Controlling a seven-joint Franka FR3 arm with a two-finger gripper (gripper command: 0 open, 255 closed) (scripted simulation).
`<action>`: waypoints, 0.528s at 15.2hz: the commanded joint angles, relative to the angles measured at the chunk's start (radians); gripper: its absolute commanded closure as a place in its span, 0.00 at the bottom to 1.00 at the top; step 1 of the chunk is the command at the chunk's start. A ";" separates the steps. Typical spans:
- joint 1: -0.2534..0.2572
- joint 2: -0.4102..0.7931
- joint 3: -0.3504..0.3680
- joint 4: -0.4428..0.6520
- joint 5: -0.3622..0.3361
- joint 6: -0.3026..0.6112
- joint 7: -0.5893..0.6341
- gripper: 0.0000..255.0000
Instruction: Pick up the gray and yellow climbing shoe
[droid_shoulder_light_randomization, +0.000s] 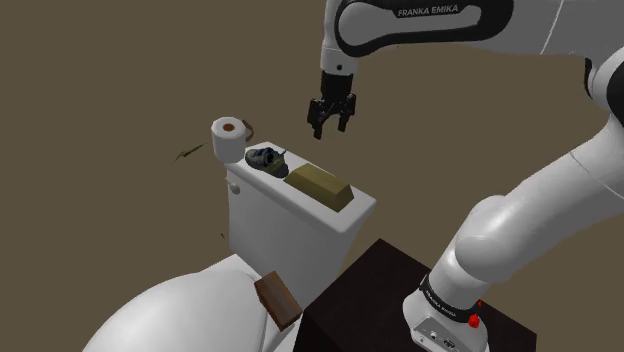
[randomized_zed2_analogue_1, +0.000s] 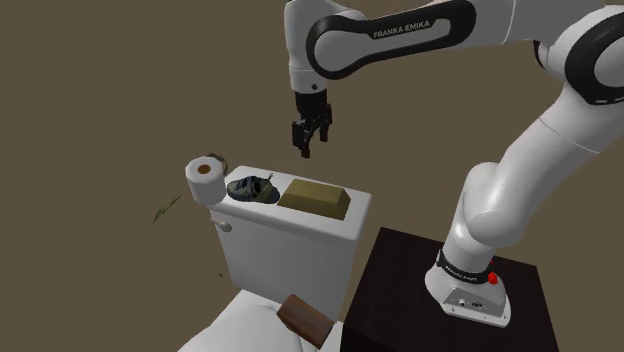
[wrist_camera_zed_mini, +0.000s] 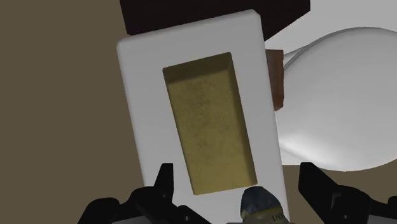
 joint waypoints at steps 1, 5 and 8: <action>-0.003 0.082 0.012 0.043 -0.004 0.030 0.031 0.00; -0.003 0.248 0.031 0.171 -0.019 0.050 0.093 0.00; 0.002 0.375 0.040 0.283 -0.034 0.051 0.137 0.00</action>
